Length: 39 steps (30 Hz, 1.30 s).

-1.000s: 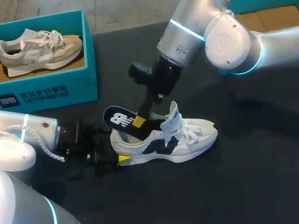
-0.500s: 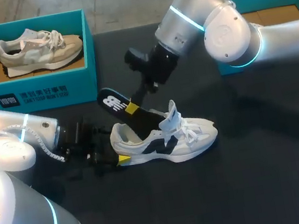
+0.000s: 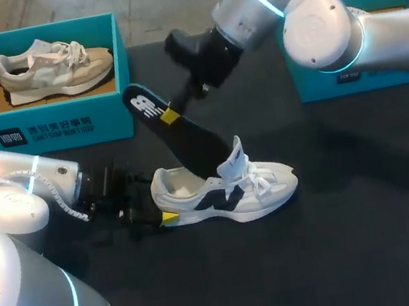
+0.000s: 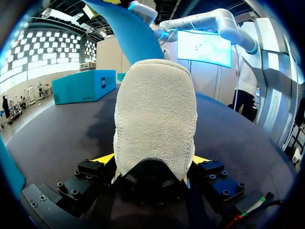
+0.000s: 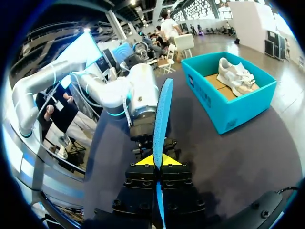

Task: Take the shoe out of the shoebox, open the shoe tongue, remove and reinsert the insole, then place the shoe into the shoebox

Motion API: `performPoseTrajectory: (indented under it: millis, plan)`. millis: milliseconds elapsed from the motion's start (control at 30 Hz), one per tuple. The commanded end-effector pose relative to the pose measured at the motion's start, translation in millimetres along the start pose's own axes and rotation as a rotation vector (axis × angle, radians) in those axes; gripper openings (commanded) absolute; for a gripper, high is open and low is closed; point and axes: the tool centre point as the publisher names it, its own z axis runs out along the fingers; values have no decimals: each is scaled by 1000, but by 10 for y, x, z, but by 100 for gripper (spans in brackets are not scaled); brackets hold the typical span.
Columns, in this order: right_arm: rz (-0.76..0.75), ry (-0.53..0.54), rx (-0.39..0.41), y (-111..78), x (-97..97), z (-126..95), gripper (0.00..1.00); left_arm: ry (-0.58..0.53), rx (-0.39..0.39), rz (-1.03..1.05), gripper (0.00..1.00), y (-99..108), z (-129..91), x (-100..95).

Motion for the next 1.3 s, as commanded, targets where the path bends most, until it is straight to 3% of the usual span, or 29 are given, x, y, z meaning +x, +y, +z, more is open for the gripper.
performPoseTrajectory:
  millis: [33,333,700,1300]
  plan:
    - [-4,-40,-20,67,51,-80,0,1,-2,0,0,29,43,-28]
    - [-29,-100,-99,306,-23,-220,0,1,-2,0,0,29,43,-28]
    - [-26,-277,-297,528,-84,-419,0,1,-2,0,0,29,43,-28]
    - [-13,-286,-305,553,-96,-449,0,1,-2,0,0,29,43,-28]
